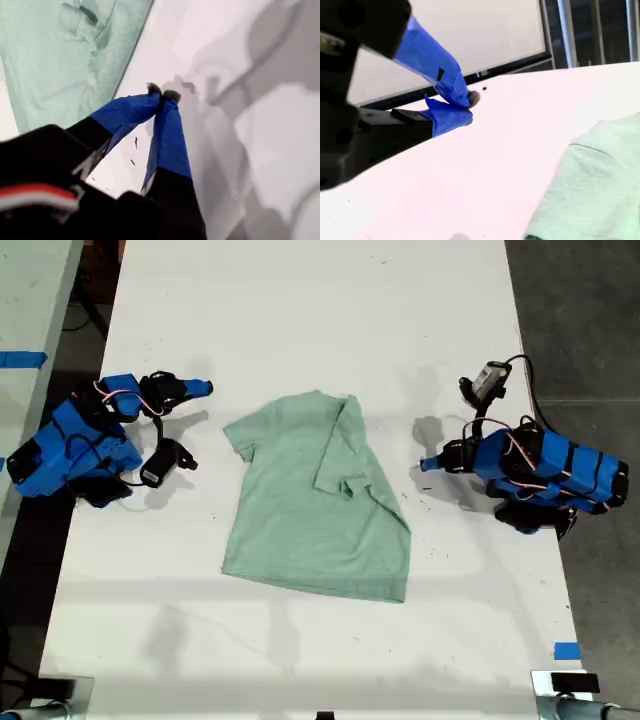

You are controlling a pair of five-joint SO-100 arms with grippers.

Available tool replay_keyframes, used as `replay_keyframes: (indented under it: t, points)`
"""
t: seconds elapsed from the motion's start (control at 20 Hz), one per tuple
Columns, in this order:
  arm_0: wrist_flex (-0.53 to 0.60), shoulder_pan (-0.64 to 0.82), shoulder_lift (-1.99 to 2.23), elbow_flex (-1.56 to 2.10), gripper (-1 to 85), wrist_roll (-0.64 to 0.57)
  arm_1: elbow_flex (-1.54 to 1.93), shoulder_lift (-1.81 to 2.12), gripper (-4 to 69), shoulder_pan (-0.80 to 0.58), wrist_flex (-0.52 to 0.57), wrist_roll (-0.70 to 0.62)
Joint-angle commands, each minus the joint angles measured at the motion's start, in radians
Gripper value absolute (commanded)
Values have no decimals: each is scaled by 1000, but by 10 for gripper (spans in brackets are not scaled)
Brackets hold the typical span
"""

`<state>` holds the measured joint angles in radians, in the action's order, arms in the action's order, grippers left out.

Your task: Fold t shirt

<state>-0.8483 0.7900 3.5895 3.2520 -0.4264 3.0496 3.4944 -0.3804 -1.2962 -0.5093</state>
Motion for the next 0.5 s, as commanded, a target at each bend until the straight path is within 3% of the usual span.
replay_keyframes:
  t: [0.0,0.45]
  points:
    - [15,-35,8,38,-3,28,55,11,9,-6,0,20]
    - [11,-3,8,38,-3,12,55,11,9,-31,-15,20]
